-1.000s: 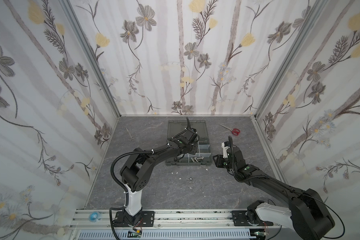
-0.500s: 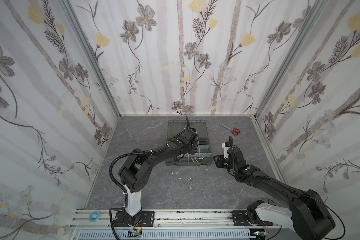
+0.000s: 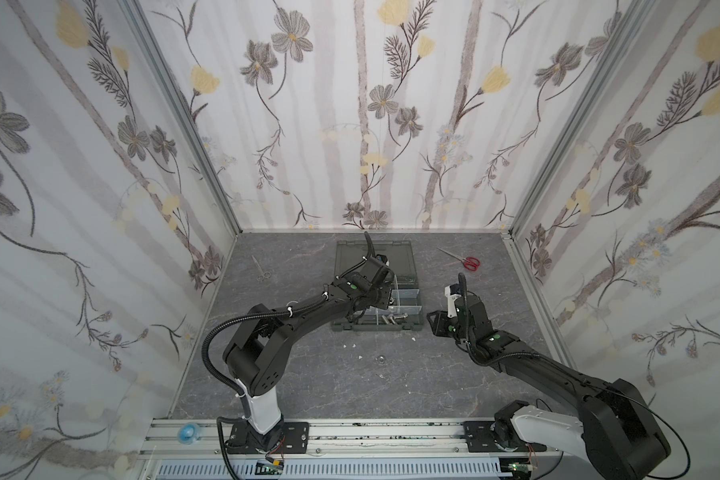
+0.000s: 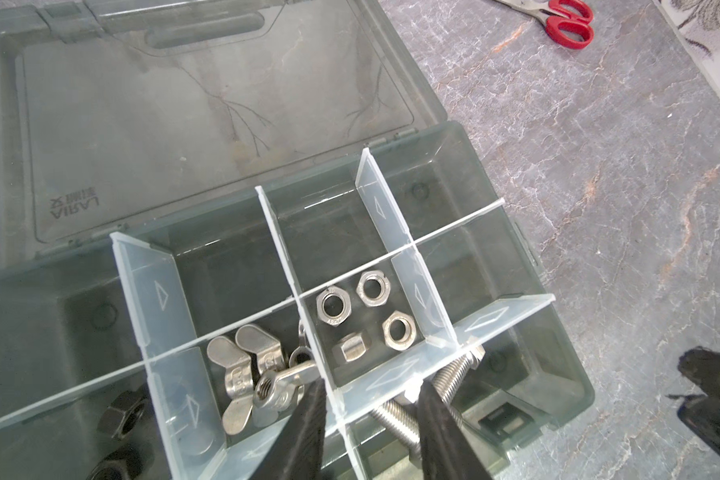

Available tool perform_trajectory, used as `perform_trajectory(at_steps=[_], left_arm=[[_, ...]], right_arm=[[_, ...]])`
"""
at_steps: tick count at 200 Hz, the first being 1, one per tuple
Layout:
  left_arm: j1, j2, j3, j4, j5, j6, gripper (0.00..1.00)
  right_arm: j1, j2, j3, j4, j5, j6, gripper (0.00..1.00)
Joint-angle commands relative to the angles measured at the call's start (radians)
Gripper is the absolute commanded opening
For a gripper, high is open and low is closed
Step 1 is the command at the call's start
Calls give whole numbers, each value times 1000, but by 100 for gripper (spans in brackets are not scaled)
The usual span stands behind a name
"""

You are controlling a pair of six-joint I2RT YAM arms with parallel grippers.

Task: Sort the screws and nuts into containers
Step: 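Draw the left gripper back while the right moves toward the last hex nut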

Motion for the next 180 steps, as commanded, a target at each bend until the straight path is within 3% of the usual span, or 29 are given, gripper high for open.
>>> perform_trajectory(at_steps=[1,88,180], left_arm=[[-1,-32,-19,5,-10,-22,39],[0,-204,-147,14,-69,-99,40],[17,-510,-431,57,-178,-239,42]], right_arm=[[-1,7,-1,58,-6,2,35],[26,43,3,68,-71,-8,35],[235,176,118,-40,-20,-98,35]])
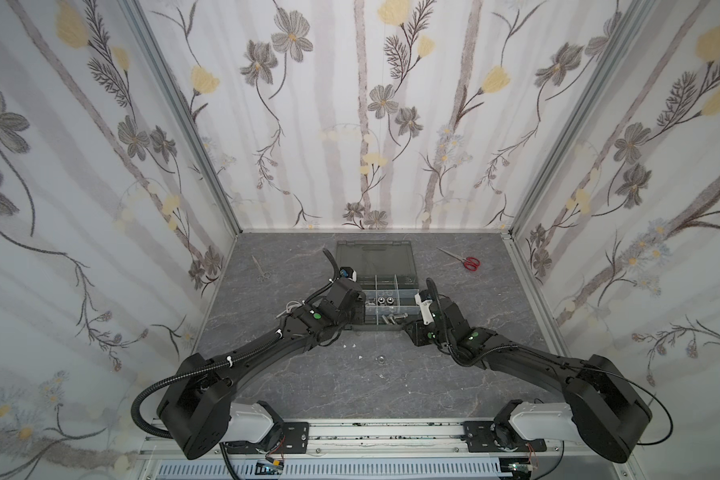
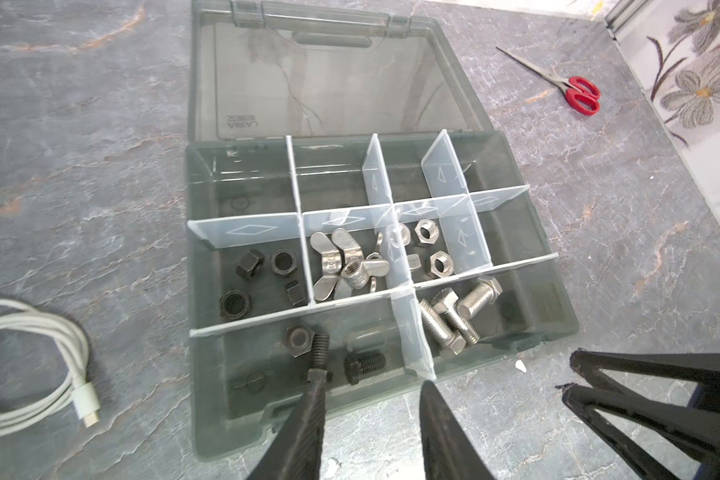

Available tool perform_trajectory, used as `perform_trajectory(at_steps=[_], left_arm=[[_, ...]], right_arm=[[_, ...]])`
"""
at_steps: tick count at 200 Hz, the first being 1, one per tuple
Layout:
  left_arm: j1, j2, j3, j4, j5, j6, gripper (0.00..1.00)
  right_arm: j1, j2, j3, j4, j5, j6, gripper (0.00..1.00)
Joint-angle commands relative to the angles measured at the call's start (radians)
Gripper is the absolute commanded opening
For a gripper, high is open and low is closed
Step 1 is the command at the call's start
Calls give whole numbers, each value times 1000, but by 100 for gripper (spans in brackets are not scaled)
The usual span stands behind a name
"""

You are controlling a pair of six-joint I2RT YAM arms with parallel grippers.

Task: Sort the screws and nuts into containers
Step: 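Draw the left gripper back while the right moves toward the last hex nut, then lower the right gripper onto the last silver hex nut and close it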

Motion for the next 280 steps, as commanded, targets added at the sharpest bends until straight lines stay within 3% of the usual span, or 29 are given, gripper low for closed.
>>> perform_trajectory(at_steps=[1,72,128,280], left_arm=[[10,-67,-55,37,-58,-58,42],[24,-302,-232,66,-99,-138,47],[27,-423,-337,81,-111,-203,48],[32,-533,-442,109,-103,-261,49]], right_arm=[[32,34,34,-30,21,-36,35],[187,178,137,-132,89,-62,38],[248,259,237,-205,124,-88,41],[341,415,362,-335,169,-116,44]])
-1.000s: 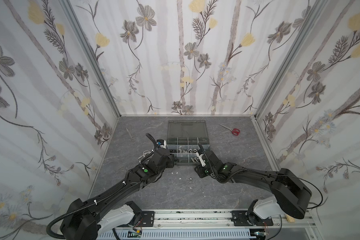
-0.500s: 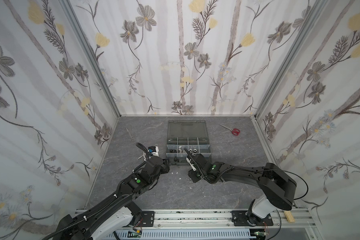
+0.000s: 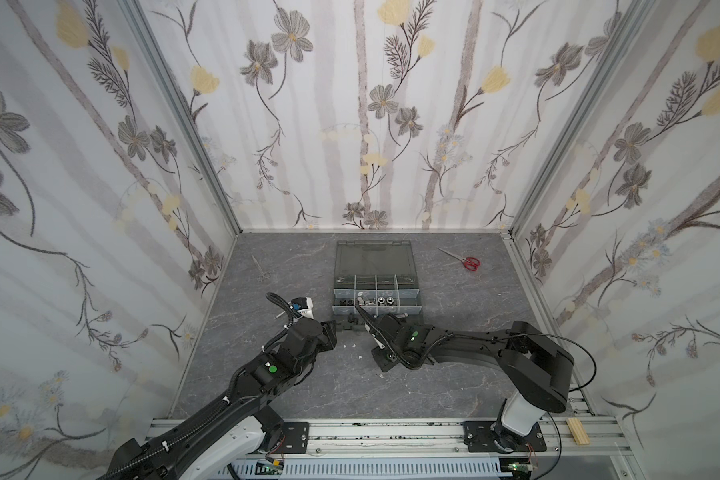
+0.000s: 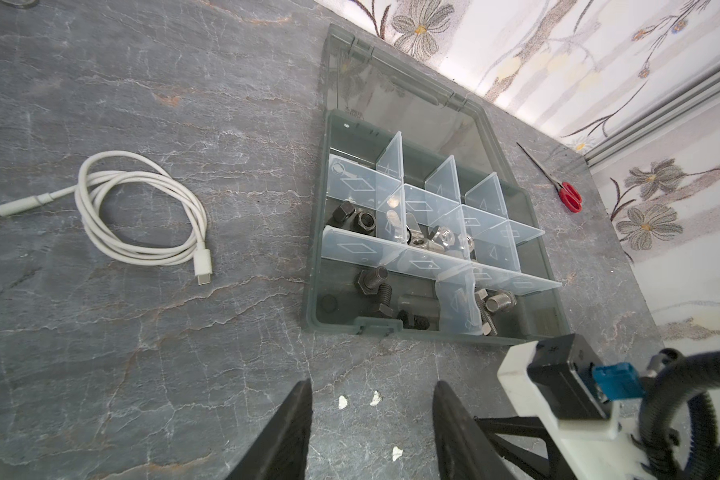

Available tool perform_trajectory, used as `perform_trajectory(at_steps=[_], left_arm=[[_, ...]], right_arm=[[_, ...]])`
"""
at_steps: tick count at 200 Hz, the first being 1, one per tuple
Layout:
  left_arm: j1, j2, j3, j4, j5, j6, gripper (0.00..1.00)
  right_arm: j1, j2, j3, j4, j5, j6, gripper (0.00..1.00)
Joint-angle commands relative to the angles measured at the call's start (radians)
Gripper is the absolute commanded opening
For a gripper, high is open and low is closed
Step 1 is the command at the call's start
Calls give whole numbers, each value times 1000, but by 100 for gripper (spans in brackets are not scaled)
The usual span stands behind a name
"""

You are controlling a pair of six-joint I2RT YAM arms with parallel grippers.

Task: Sort the screws and nuts into containers
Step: 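Lower the right gripper onto the last silver hex nut and close it, then lift the hex nut with the right gripper and carry it over the box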

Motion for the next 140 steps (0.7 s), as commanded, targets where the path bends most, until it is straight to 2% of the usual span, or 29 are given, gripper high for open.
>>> perform_trajectory(at_steps=[1,84,140], left_arm=[[2,-6,-7,33,-12,-15,49],[4,-19,-27,50,-6,-21,49],[5,-36,-37,57,-7,-27,50]], right_arm=[[5,18,16,-13,30,-2,44],[18,34,19,-37,55,3,42],[25,42,24,-38,74,3,31]])
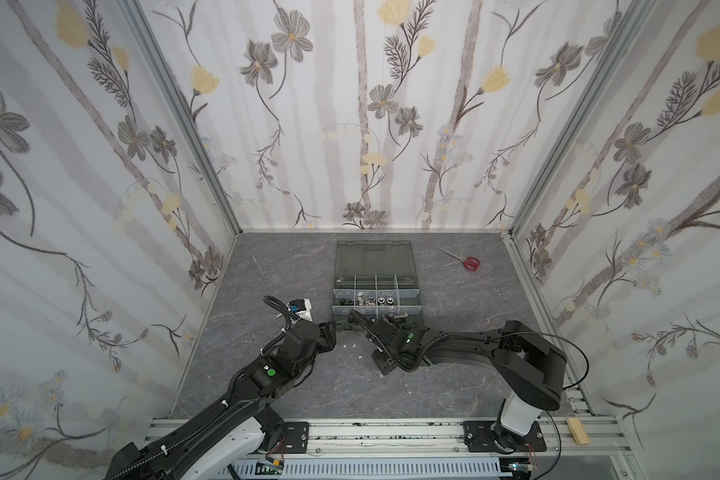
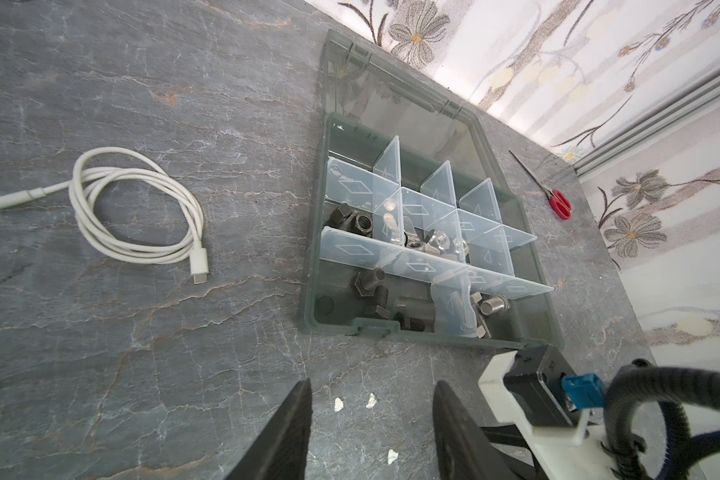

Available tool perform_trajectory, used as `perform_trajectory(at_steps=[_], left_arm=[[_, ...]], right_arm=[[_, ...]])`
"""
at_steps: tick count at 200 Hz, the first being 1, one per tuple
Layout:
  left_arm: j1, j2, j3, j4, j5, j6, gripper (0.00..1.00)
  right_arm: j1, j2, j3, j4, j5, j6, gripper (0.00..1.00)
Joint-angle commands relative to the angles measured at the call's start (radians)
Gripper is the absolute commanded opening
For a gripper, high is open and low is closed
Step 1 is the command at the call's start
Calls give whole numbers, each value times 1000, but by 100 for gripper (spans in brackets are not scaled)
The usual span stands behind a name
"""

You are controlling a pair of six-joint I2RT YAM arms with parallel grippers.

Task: Sort the screws and nuts into containers
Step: 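Lift the hex nut with the right gripper and carry it over the box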

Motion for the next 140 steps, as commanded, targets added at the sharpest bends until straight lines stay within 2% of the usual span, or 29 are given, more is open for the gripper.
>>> perform_trajectory(at_steps=[1,39,91,140], left_arm=[[2,-6,-5,27,-10,-12,50],[3,-12,-4,32,-16,-12,50],[3,-11,-2,36,-12,-14,50],[4,-13,0,42,-7,-12,50]], right_arm=[[1,9,10,3,17,2,31],[1,-2,10,7,16,0,24],[-12,-40,32,19,16,-27,22],[-111,-91,123,18,14,-102,22]])
